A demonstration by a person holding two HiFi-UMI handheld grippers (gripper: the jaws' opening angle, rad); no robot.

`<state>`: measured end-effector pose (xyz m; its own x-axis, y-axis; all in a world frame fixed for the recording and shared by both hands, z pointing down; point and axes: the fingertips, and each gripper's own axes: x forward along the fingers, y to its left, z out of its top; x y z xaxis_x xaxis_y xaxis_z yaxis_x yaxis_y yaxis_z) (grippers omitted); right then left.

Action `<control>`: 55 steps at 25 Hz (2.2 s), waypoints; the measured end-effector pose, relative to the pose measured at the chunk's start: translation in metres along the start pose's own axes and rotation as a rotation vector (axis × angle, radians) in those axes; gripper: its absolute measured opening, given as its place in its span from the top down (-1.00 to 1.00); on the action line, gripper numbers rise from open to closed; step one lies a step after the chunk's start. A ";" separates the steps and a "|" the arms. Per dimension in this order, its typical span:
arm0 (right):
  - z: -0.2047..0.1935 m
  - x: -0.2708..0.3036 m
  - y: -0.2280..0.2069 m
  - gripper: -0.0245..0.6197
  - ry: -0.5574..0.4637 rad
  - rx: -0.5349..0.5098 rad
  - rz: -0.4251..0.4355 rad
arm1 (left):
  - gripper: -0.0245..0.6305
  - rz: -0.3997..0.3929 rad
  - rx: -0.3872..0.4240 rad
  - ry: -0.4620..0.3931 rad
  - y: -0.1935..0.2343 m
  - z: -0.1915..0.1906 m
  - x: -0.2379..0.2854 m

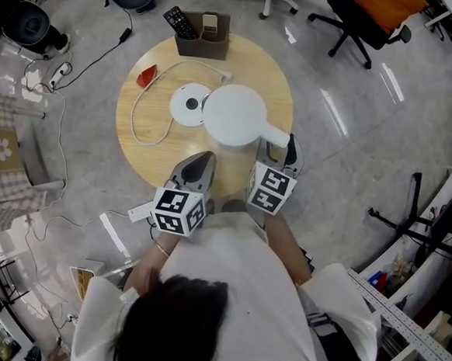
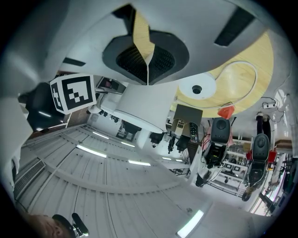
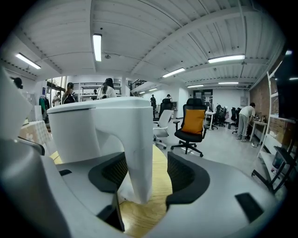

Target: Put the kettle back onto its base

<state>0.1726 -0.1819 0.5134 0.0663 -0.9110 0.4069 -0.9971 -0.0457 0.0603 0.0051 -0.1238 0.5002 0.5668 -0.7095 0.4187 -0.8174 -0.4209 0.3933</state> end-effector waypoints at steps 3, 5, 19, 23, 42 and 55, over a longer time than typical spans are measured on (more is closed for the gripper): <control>0.000 0.003 -0.001 0.05 0.003 -0.003 -0.012 | 0.83 0.002 -0.001 0.012 0.002 -0.002 -0.002; 0.000 0.003 -0.002 0.05 -0.001 0.004 -0.022 | 0.83 0.003 0.002 0.012 0.003 -0.002 -0.004; 0.010 0.015 -0.001 0.16 -0.035 -0.034 -0.054 | 0.83 -0.016 0.017 0.019 0.004 -0.003 -0.004; 0.009 0.017 0.001 0.23 -0.036 -0.052 -0.060 | 0.83 -0.006 0.004 0.024 0.009 -0.005 -0.004; 0.016 0.026 -0.001 0.31 -0.067 -0.082 -0.067 | 0.83 0.022 -0.014 0.034 0.025 -0.007 -0.007; 0.020 0.032 0.012 0.72 -0.137 -0.131 -0.012 | 0.83 0.084 -0.021 0.031 0.055 -0.005 -0.010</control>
<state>0.1623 -0.2203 0.5087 0.0634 -0.9586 0.2778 -0.9825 -0.0112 0.1858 -0.0450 -0.1367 0.5213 0.4995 -0.7237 0.4762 -0.8600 -0.3483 0.3729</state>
